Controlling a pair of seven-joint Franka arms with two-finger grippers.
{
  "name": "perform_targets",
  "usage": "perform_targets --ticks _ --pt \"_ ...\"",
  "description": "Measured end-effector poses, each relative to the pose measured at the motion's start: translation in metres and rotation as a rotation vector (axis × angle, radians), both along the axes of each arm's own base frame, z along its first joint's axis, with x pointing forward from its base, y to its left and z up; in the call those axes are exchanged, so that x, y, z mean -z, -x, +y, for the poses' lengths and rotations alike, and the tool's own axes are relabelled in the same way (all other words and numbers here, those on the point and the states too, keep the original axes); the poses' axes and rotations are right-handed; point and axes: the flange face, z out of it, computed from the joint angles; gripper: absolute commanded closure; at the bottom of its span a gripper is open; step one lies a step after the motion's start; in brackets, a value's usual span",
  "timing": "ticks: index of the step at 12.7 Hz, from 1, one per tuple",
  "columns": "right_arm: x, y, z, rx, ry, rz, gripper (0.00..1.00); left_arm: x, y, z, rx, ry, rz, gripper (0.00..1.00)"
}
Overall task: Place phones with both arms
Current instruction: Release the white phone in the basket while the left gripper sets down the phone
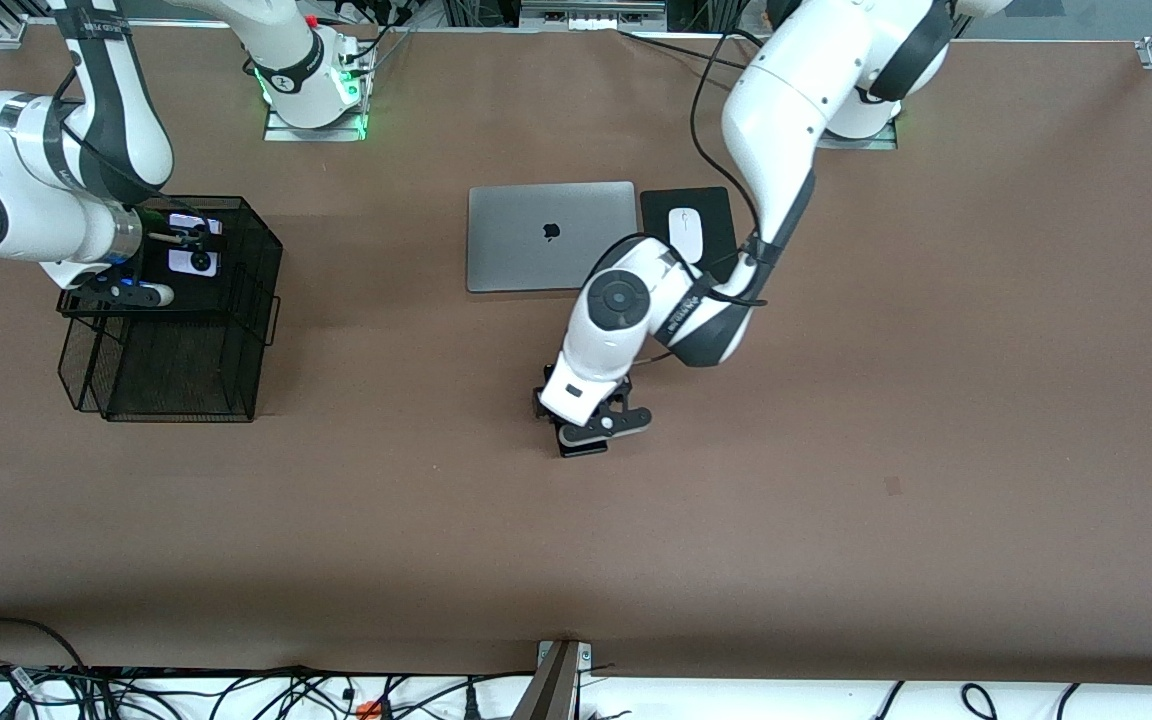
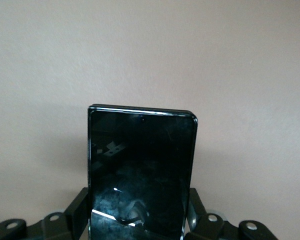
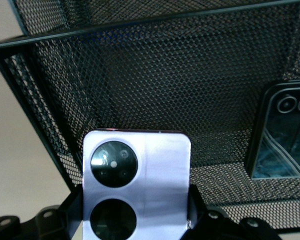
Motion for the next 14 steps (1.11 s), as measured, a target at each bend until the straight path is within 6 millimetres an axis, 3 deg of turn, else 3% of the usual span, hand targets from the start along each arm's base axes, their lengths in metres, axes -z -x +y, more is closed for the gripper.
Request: perform_targets --ticks 1,2,3,4,5,6,7,8,11,14 --pt "-0.001 -0.003 0.0 -0.013 -0.001 -0.022 0.52 0.008 0.001 -0.001 0.0 -0.011 0.0 0.73" --pt "0.0 -0.005 -0.001 -0.022 0.0 -0.036 0.15 0.012 0.001 0.0 0.0 -0.015 0.001 0.73" --pt "0.001 -0.006 -0.001 -0.026 0.001 -0.038 0.0 0.015 0.002 -0.001 0.001 -0.015 0.001 0.73" --pt "0.001 -0.006 0.0 -0.027 0.001 -0.037 0.0 0.016 0.003 -0.004 0.005 -0.013 -0.001 0.72" --pt "0.002 -0.006 0.0 -0.028 0.002 -0.037 0.0 0.016 0.005 -0.009 0.011 -0.01 -0.006 0.65" --pt "0.003 -0.006 0.0 -0.028 0.004 -0.037 0.0 0.015 0.007 -0.013 0.016 -0.006 -0.012 0.51" --pt "0.002 -0.006 0.0 -0.029 0.004 -0.037 0.0 0.017 0.008 -0.016 0.02 -0.008 -0.015 0.12" --pt "0.001 -0.008 0.0 -0.03 0.004 -0.039 0.0 0.021 0.009 -0.017 0.023 -0.014 -0.018 0.0" --pt "-0.027 -0.025 0.009 -0.049 0.004 -0.049 0.0 0.021 0.005 -0.016 0.025 -0.037 -0.055 0.0" --pt "-0.09 -0.061 0.045 -0.112 0.014 -0.113 0.0 0.0 -0.009 -0.012 0.013 -0.029 -0.096 0.0"
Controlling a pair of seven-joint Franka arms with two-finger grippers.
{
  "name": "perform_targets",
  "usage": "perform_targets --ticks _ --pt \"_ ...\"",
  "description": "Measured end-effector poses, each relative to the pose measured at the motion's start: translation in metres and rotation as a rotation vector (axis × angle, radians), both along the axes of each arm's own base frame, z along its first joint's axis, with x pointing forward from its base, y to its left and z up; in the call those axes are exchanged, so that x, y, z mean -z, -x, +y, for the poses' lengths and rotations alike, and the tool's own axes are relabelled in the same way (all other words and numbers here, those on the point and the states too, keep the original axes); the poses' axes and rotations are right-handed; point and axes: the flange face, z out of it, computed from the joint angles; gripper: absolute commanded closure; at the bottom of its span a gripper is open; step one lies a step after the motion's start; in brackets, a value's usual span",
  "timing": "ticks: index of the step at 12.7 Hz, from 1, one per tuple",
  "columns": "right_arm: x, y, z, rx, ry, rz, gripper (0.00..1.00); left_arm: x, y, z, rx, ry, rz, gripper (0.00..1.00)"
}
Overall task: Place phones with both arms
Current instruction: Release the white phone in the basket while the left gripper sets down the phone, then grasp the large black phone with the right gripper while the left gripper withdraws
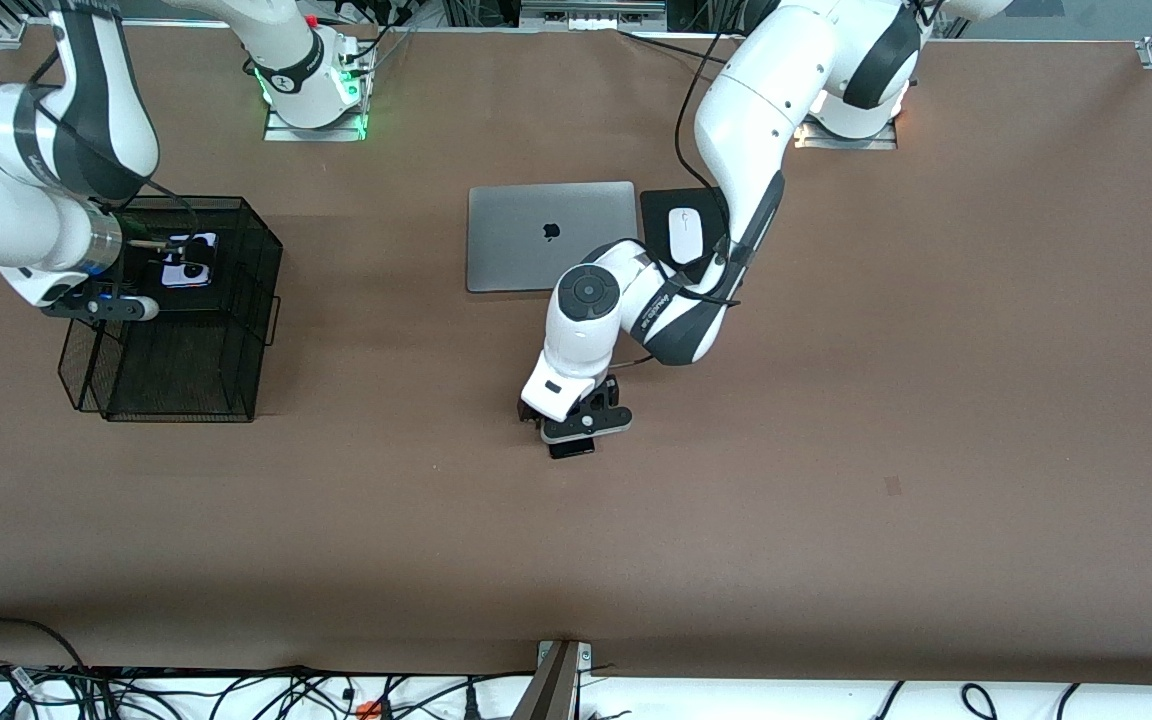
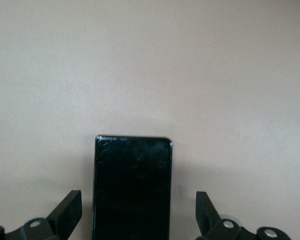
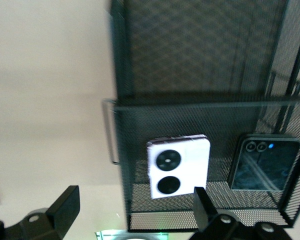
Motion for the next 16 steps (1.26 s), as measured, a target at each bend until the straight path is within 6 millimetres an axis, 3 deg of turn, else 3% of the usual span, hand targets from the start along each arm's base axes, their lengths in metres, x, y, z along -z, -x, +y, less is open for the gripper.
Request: perform_targets --ticks 2,3,6,8,10,13,14,16 --pt "-0.032 -0.021 0.038 -0.038 0.023 -0.066 0.0 -0.045 -0.021 0.018 -0.035 0.003 -0.018 0.0" --pt "-0.042 -0.031 0.062 -0.053 0.041 -0.093 0.0 -0.078 -0.037 0.042 -0.067 -0.007 -0.009 0.0" --pt "-0.048 -0.048 0.141 -0.152 0.085 -0.129 0.0 -0.182 -0.075 0.145 -0.09 -0.069 0.054 0.0" --pt "-0.032 -0.053 0.198 -0.23 0.079 -0.156 0.0 -0.24 -0.09 0.221 -0.067 -0.092 0.067 0.0" --pt "-0.002 -0.06 0.26 -0.253 0.003 -0.192 0.0 -0.294 -0.096 0.308 -0.02 -0.105 0.051 0.0" --pt "0.053 -0.08 0.325 -0.233 -0.09 -0.234 0.0 -0.354 -0.079 0.438 0.069 -0.133 0.039 0.0" --pt "0.071 -0.085 0.349 -0.23 -0.11 -0.255 0.0 -0.363 -0.071 0.467 0.083 -0.138 0.038 0.0" --pt "0.105 -0.087 0.395 -0.218 -0.128 -0.306 0.0 -0.362 -0.059 0.488 0.106 -0.142 0.053 0.0"
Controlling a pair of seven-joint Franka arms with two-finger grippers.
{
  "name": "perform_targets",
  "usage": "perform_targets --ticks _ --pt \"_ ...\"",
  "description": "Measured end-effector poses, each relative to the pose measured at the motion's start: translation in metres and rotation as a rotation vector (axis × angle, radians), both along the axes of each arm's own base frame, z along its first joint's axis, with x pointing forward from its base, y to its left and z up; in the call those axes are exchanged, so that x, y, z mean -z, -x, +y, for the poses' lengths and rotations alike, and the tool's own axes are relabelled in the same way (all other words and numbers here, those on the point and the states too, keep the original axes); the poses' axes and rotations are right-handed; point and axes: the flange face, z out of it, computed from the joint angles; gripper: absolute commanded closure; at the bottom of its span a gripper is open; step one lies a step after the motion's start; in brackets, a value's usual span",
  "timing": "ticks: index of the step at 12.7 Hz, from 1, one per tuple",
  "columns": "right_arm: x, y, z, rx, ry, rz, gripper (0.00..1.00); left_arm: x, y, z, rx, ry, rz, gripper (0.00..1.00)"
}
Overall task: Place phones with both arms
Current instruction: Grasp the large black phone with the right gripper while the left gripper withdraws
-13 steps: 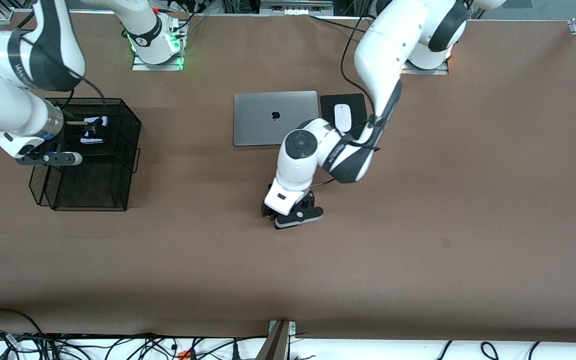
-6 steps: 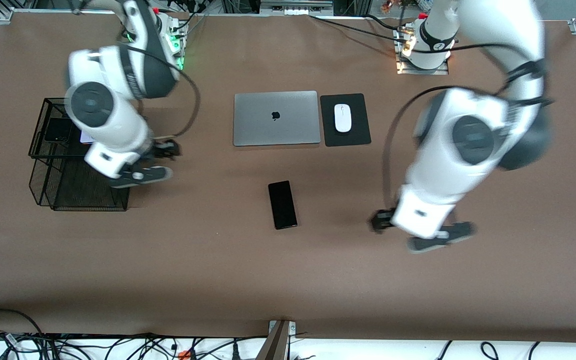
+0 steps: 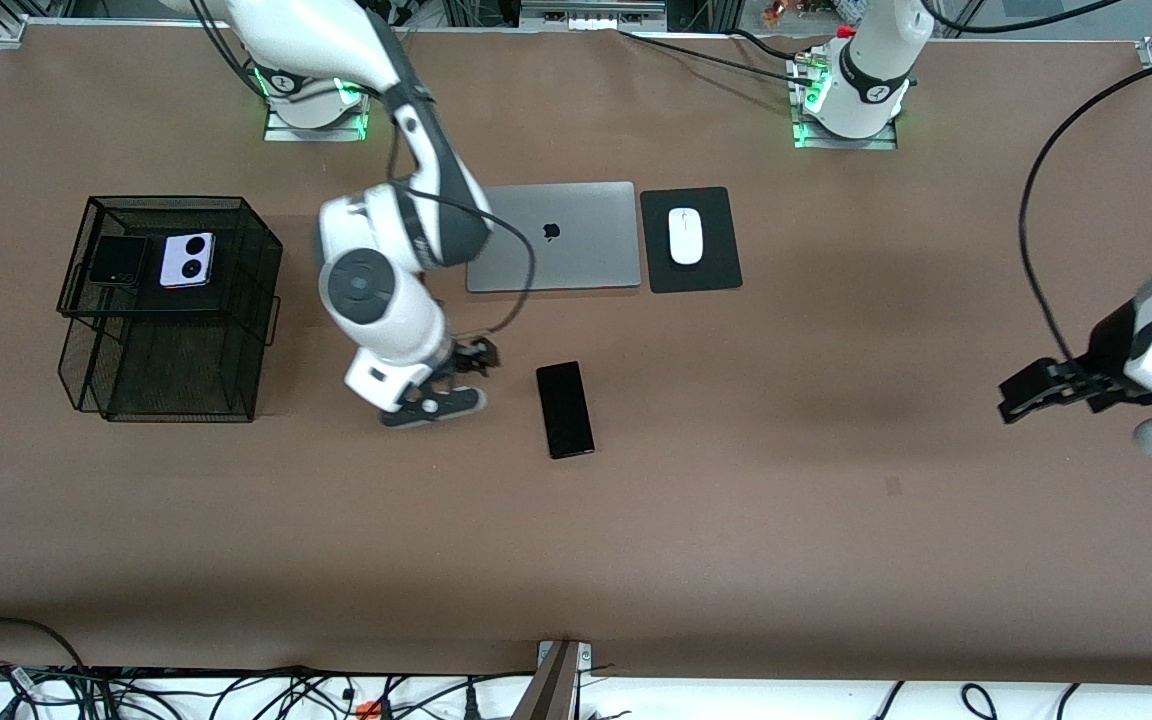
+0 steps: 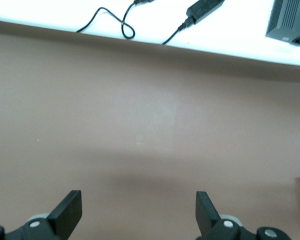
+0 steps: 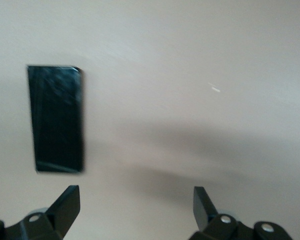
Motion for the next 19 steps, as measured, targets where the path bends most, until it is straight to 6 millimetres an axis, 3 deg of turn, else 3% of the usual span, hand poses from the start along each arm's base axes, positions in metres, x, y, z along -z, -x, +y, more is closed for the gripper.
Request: perform_targets --ticks 2,6,9,11,12,13,14,19 --pt "0.027 0.007 0.039 0.003 -0.021 -0.027 0.0 0.013 0.009 0.001 0.019 0.002 -0.022 0.0" --pt "0.077 0.022 0.083 -0.045 -0.055 -0.099 0.0 0.028 0.034 0.002 0.024 0.007 -0.018 0.0" --pt "0.117 0.037 0.105 -0.059 -0.048 -0.135 0.0 0.023 0.041 0.013 0.072 -0.002 0.006 0.0" --pt "0.128 0.042 0.113 -0.047 -0.049 -0.149 0.02 0.017 0.047 0.027 0.117 -0.007 0.046 0.0" --pt "0.128 0.042 0.114 -0.042 -0.051 -0.154 0.22 0.016 0.048 0.03 0.131 -0.009 0.051 0.0" --pt "0.128 0.041 0.114 -0.035 -0.054 -0.156 0.69 0.015 0.048 0.03 0.139 -0.009 0.053 0.0" --pt "0.128 0.041 0.114 -0.032 -0.052 -0.158 0.81 0.015 0.049 0.029 0.143 -0.009 0.054 0.0" --pt "0.12 0.039 0.113 -0.025 -0.043 -0.144 0.81 0.016 0.049 0.024 0.152 -0.009 0.056 0.0"
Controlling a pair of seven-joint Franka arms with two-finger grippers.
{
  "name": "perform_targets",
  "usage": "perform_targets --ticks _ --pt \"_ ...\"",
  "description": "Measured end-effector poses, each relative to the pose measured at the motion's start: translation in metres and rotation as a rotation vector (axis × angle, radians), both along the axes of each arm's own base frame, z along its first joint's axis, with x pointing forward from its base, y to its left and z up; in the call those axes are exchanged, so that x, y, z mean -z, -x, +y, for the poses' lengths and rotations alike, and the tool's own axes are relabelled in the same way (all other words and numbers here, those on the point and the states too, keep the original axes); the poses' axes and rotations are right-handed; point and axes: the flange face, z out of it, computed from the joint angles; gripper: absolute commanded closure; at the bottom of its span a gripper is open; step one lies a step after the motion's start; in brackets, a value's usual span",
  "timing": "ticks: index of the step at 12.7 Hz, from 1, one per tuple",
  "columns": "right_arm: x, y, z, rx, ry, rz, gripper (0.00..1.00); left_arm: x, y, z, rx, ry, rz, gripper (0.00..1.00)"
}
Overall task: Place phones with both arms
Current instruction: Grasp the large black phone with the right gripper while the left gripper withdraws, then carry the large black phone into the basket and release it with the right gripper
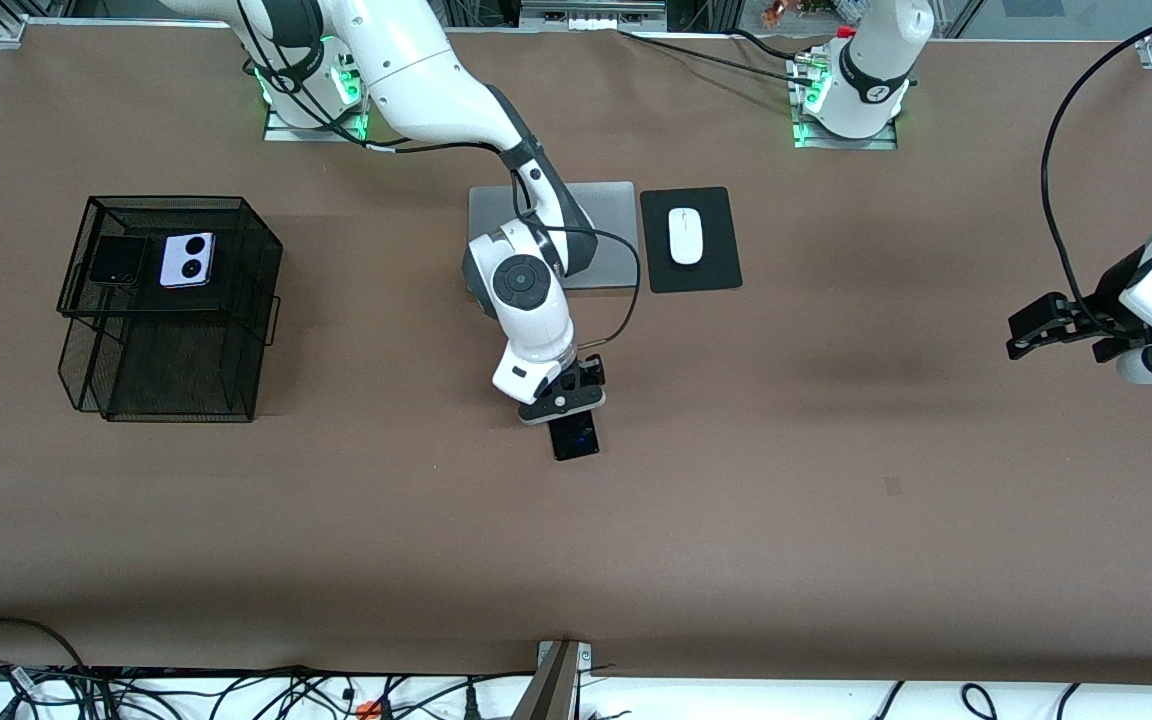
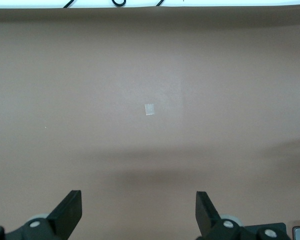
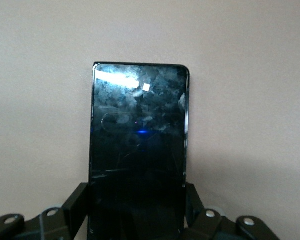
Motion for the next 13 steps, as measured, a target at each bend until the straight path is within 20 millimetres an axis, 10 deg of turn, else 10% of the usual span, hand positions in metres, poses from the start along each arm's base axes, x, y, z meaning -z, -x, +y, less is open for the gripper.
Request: perform_targets --ticks 5,8,13 --pt "-0.093 -0.037 -0.06 0.085 0.12 0.11 0.79 0.004 -0.001 -0.005 0.008 0.001 0.007 0.0" --pt "-0.156 -0.065 -0.138 0.114 0.197 0.158 0.8 0.004 -0.001 -0.006 0.01 0.001 0.009 0.0" --pt "-0.196 -0.095 -0.315 0.076 0.329 0.225 0.8 0.005 -0.001 -0.007 0.012 0.001 0.013 0.0"
